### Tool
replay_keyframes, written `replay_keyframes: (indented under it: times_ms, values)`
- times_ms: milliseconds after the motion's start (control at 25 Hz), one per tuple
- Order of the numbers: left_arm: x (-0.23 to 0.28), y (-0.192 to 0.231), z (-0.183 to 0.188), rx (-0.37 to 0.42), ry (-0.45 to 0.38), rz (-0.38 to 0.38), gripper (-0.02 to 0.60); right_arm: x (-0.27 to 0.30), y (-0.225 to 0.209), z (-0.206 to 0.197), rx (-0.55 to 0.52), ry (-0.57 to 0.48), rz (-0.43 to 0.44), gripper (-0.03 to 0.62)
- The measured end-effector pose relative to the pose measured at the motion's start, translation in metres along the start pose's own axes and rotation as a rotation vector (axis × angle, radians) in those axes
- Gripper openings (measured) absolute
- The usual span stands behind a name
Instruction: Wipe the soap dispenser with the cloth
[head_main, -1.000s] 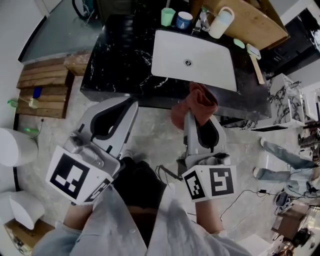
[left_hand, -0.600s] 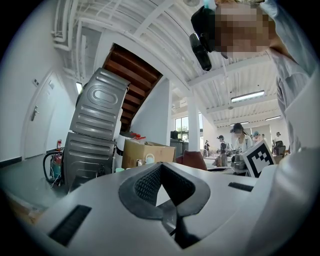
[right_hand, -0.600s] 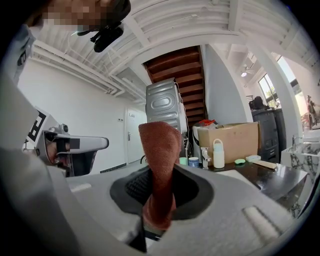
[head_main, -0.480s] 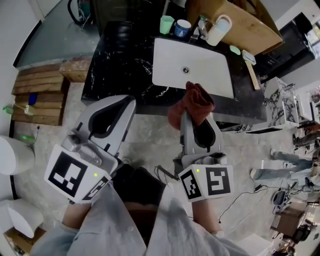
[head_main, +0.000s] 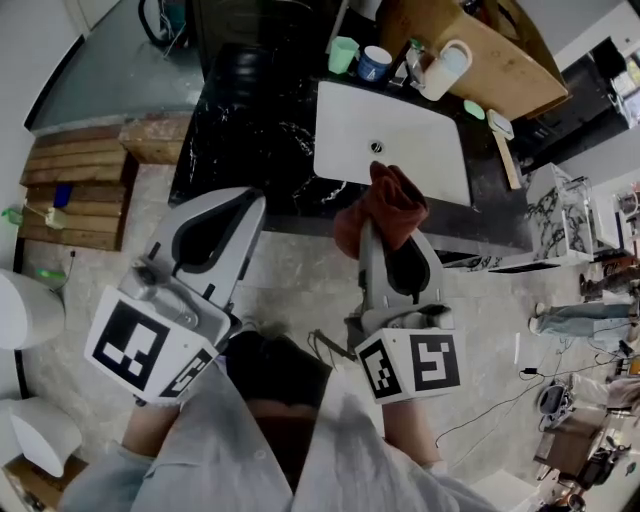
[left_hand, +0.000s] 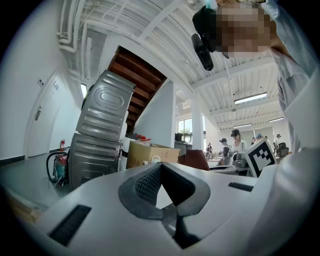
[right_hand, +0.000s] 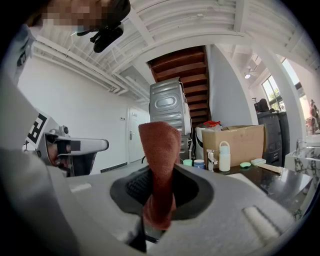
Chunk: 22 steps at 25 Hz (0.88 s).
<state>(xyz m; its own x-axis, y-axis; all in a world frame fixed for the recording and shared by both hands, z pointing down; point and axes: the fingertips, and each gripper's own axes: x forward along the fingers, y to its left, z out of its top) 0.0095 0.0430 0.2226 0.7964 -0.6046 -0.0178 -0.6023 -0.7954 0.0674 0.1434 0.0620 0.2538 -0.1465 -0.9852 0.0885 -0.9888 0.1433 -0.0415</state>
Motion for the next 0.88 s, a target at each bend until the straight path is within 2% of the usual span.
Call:
replay_keyframes:
  times_ms: [880]
  values:
    - [-0.002,0.0003,-0.0024,-0.006,0.0,-0.014,0.003,-0.0034,0.0034,-0.0023,-0.008,0.012,-0.009,0.077]
